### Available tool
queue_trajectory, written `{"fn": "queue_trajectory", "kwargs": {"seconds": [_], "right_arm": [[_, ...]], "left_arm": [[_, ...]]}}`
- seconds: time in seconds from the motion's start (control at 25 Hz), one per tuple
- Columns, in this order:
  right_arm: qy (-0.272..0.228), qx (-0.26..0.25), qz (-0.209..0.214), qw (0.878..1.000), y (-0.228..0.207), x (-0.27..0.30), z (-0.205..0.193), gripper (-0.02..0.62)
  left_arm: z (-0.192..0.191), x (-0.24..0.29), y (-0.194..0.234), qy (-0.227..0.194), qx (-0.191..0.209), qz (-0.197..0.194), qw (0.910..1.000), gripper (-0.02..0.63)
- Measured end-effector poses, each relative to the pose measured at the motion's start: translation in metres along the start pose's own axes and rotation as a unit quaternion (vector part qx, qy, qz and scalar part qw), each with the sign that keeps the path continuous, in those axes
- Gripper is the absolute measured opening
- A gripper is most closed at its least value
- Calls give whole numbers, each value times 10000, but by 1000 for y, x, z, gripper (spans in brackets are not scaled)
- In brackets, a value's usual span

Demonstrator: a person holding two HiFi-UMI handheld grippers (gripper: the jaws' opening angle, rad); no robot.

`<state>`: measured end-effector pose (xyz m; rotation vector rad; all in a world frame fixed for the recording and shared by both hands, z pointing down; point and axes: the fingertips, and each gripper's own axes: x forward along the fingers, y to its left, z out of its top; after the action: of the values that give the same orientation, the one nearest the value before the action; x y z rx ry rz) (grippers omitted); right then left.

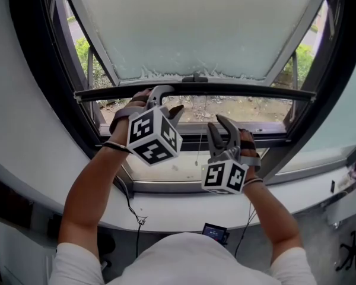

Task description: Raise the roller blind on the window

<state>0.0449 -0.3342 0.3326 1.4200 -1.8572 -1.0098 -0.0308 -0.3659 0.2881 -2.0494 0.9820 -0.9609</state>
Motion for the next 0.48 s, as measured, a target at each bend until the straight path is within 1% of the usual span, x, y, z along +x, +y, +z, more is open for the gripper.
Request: {"fn": "queue_trajectory", "kwargs": {"seconds": [0.16, 0.32, 0.48], "right_arm": [[152, 132, 193, 9996, 18, -2, -16, 132], [225, 275, 369, 9987, 30, -4, -23, 133], [257, 348, 496, 9978, 40, -6, -26, 133]], "left_arm": [[3, -1, 4, -14, 26, 9, 10000, 170], [6, -2, 9, -45, 0, 14, 10000, 170], [11, -5, 15, -198, -126, 22, 9997, 170]]}}
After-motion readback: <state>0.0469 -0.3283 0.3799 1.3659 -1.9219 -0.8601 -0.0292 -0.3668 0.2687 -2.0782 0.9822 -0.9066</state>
